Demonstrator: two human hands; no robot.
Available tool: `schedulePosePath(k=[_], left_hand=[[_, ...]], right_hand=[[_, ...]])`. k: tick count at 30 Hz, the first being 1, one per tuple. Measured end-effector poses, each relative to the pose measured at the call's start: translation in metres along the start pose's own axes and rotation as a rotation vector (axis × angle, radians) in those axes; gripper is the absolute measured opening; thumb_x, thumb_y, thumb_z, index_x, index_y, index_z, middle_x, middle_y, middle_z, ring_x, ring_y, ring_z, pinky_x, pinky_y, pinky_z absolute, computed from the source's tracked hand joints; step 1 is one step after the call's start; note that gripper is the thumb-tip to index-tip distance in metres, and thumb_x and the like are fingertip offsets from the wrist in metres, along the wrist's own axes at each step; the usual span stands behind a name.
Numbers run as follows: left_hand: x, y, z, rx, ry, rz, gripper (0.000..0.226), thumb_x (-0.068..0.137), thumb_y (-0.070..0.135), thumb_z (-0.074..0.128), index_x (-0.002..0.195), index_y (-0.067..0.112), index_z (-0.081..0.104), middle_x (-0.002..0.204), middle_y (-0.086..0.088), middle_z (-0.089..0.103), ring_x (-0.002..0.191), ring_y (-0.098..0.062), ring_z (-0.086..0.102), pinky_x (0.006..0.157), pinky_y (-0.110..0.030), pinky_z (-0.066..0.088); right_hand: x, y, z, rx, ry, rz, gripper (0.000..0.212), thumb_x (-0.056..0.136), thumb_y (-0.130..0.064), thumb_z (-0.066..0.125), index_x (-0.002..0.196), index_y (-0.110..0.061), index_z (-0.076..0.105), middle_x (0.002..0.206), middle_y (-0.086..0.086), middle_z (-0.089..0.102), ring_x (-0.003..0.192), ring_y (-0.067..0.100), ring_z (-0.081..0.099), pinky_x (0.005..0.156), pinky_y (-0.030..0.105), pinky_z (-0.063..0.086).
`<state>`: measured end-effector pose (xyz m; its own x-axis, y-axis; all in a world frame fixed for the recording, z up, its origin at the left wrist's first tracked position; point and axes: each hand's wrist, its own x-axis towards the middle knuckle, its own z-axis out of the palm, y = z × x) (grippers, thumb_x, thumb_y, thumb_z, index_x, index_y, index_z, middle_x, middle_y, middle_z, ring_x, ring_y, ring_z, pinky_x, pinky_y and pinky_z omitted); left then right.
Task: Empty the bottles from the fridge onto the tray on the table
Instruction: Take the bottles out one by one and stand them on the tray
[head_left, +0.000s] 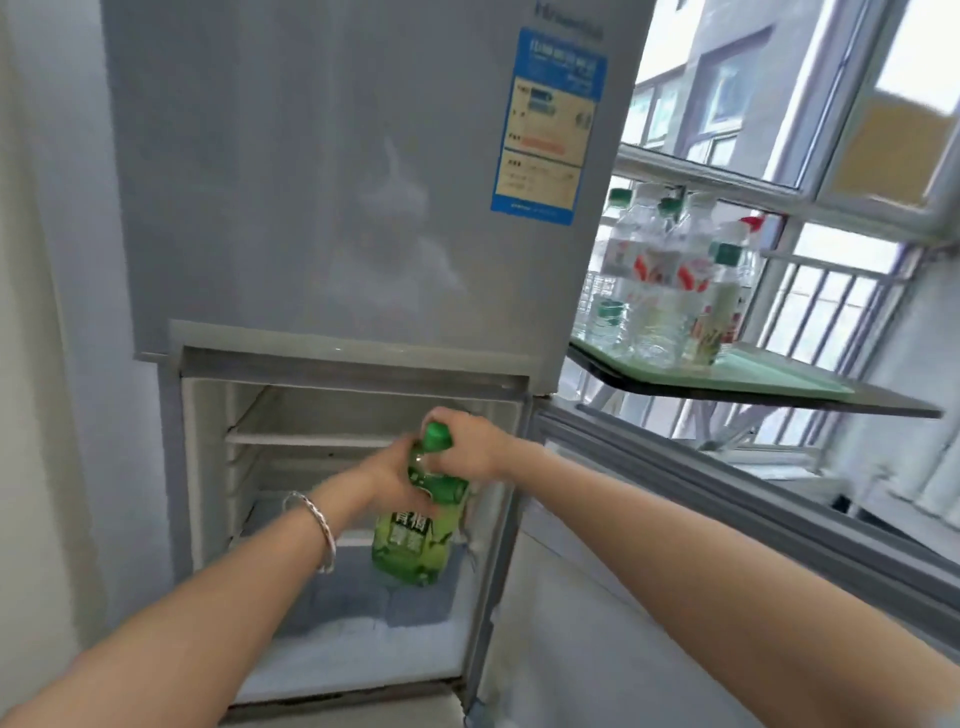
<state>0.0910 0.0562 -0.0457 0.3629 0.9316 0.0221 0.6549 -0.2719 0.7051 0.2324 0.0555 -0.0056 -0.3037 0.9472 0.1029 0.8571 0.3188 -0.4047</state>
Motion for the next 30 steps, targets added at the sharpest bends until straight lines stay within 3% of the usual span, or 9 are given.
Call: schedulePosePath(k=[5,7,10,15,17,19,24,28,30], left_hand=[[-0.009,0.060,-0.017,-0.180,0.088,0.134,0.080,0.056,0.025,0.091,0.122,0.019,0.047,0.110,0.005,0.061,0.094,-0.012,0.061,0.077,-0.027,0.052],[-0.011,0.090,-0.028,-0.134,0.128,0.194,0.084,0.053,0.038,0.090,0.123,0.020,0.048,0.115,0.006,0.056,0.101,-0.016,0.059,0.086,-0.033,0.050],[-0.010,0.135,-0.045,-0.166,0.228,0.285,0.082,0.054,0.050,0.085,0.122,0.018,0.052,0.115,0.004,0.058,0.100,-0.018,0.058,0.079,-0.029,0.047],[-0.010,0.210,-0.069,-0.307,0.385,0.412,0.072,0.054,0.060,0.078,0.109,0.017,0.059,0.093,0.004,0.065,0.077,-0.011,0.062,0.068,-0.024,0.053],[-0.001,0.242,-0.074,-0.299,0.471,0.435,0.080,0.054,0.066,0.076,0.115,0.016,0.060,0.098,0.005,0.066,0.083,-0.011,0.063,0.070,-0.023,0.053],[0.008,0.270,-0.074,-0.283,0.547,0.430,0.092,0.050,0.074,0.072,0.119,0.015,0.059,0.103,0.005,0.066,0.085,-0.011,0.063,0.070,-0.024,0.052],[0.039,0.316,-0.045,-0.331,0.605,0.401,0.105,0.050,0.075,0.073,0.134,0.018,0.047,0.105,0.007,0.059,0.091,-0.015,0.060,0.078,-0.032,0.053],[0.070,0.319,-0.020,-0.422,0.493,0.417,0.096,0.056,0.063,0.079,0.133,0.017,0.045,0.114,0.000,0.064,0.091,-0.017,0.063,0.083,-0.035,0.056],[0.080,0.313,-0.013,-0.436,0.437,0.422,0.096,0.060,0.055,0.081,0.138,0.017,0.041,0.126,-0.004,0.061,0.104,-0.022,0.062,0.091,-0.040,0.054]], right_hand=[[-0.035,-0.009,-0.079,0.092,0.065,0.062,0.023,0.080,-0.010,0.063,0.101,-0.018,0.061,0.104,0.010,0.065,0.096,0.027,0.062,0.084,0.043,0.054],[-0.049,-0.015,-0.113,0.098,0.122,0.040,0.029,0.082,-0.005,0.058,0.110,-0.013,0.061,0.102,0.006,0.061,0.092,0.022,0.057,0.082,0.038,0.050],[-0.072,-0.024,-0.163,0.205,0.240,0.014,0.046,0.087,-0.006,0.060,0.131,-0.011,0.051,0.112,0.004,0.055,0.095,0.017,0.054,0.084,0.032,0.049],[-0.095,-0.001,-0.224,0.456,0.454,0.031,0.039,0.090,-0.027,0.057,0.125,-0.012,0.047,0.099,0.009,0.056,0.087,0.021,0.053,0.069,0.028,0.046],[-0.104,0.021,-0.235,0.462,0.517,0.033,0.061,0.084,-0.053,0.057,0.125,-0.008,0.049,0.104,0.013,0.062,0.088,0.022,0.057,0.069,0.029,0.047],[-0.115,0.042,-0.239,0.425,0.541,0.048,0.077,0.076,-0.064,0.061,0.130,-0.010,0.047,0.110,0.012,0.063,0.092,0.021,0.060,0.071,0.030,0.048],[-0.123,0.096,-0.243,0.432,0.532,0.074,0.077,0.081,-0.037,0.071,0.144,-0.009,0.036,0.101,-0.004,0.065,0.095,0.015,0.064,0.081,0.034,0.054],[-0.113,0.128,-0.242,0.542,0.573,0.078,0.074,0.084,-0.025,0.072,0.146,-0.006,0.035,0.103,-0.002,0.066,0.094,0.018,0.065,0.079,0.034,0.053],[-0.105,0.141,-0.236,0.582,0.548,0.084,0.068,0.085,-0.022,0.070,0.143,-0.006,0.039,0.104,-0.004,0.066,0.094,0.014,0.065,0.077,0.032,0.054]])
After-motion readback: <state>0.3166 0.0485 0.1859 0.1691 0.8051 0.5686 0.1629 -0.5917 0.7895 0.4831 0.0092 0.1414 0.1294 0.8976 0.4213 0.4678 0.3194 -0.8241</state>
